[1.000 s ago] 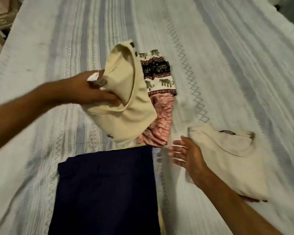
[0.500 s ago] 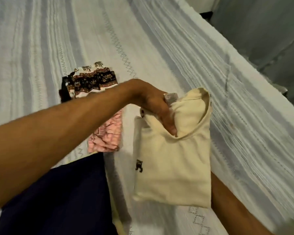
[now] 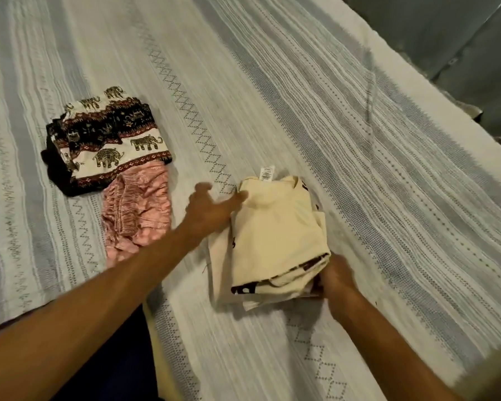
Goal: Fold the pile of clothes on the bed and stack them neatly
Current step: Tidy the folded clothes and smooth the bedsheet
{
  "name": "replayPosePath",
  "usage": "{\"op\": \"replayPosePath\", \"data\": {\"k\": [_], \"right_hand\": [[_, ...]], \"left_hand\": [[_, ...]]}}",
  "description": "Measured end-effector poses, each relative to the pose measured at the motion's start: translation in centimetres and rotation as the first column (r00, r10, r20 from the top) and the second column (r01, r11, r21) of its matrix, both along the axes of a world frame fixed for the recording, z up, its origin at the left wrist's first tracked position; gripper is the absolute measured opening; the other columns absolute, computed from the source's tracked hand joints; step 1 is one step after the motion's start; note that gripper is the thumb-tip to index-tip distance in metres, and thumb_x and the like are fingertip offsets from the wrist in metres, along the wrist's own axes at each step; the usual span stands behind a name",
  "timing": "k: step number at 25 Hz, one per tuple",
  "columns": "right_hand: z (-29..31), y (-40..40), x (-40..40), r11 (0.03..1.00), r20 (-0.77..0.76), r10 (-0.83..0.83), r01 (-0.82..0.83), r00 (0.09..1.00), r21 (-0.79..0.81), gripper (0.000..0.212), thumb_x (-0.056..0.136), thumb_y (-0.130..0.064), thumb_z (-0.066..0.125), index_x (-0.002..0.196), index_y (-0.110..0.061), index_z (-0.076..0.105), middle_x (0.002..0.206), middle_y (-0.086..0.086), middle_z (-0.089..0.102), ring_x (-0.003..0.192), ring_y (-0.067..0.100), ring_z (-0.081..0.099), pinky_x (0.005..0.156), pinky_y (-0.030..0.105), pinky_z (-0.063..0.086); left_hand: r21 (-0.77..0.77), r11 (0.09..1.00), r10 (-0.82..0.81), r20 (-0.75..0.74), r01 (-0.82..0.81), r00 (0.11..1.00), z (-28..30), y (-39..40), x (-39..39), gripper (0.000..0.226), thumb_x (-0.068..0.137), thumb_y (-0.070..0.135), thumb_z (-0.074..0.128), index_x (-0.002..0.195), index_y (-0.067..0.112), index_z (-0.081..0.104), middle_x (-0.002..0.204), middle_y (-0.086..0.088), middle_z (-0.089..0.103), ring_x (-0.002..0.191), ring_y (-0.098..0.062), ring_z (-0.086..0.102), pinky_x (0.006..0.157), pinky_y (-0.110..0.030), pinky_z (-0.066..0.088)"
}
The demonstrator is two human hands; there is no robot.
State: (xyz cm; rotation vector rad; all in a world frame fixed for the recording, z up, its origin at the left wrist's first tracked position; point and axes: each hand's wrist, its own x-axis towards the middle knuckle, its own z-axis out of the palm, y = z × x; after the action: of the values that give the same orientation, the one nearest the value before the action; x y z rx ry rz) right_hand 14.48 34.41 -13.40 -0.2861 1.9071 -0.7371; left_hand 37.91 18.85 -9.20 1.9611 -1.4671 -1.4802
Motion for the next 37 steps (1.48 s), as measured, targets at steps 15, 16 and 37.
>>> {"op": "replayPosePath", "data": {"k": [15,16,37], "right_hand": [[1.8,0.1,-0.1,0.993,0.443,0.098,-0.114,0.891,0.010,0.094,0.051,-0.040,0.103,0.131,-0.011,0.061,0.113,0.011,0.078,0.106,0.031,0.074,0.093,0.050,0.061],[2.3,1.8,-0.3,0.994,0.473,0.092,-0.109,0.876,0.009,0.087,0.058,-0.037,0.100,0.131,-0.012,0.061,0.115,0.011,0.077,0.110,0.032,0.072,0.098,0.050,0.058],[23.6,52.8,-31.0,0.456,0.311,-0.748,0.795,0.586,-0.400,0.047,0.089,-0.029,0.074,0.132,-0.012,0.066,0.119,0.012,0.076,0.109,0.028,0.073,0.095,0.042,0.058]], "left_hand": [[0.405,0.913,0.145,-0.436,0.050,0.888,-3.4,9.5,-0.3,0.076,0.071,0.033,0.094,0.138,0.018,0.062,0.119,0.000,0.077,0.113,-0.020,0.072,0.102,-0.041,0.056],[0.380,0.918,0.079,-0.452,0.111,0.889,-2.9,10.2,-0.6,0.074,0.074,0.029,0.092,0.140,0.023,0.059,0.122,0.001,0.076,0.113,-0.019,0.072,0.101,-0.040,0.057],[-0.297,0.368,-0.910,-0.311,0.881,0.275,22.6,43.8,-52.1,0.095,0.059,0.059,0.094,0.141,0.042,0.050,0.122,0.015,0.068,0.108,-0.012,0.066,0.087,-0.036,0.056]]}}
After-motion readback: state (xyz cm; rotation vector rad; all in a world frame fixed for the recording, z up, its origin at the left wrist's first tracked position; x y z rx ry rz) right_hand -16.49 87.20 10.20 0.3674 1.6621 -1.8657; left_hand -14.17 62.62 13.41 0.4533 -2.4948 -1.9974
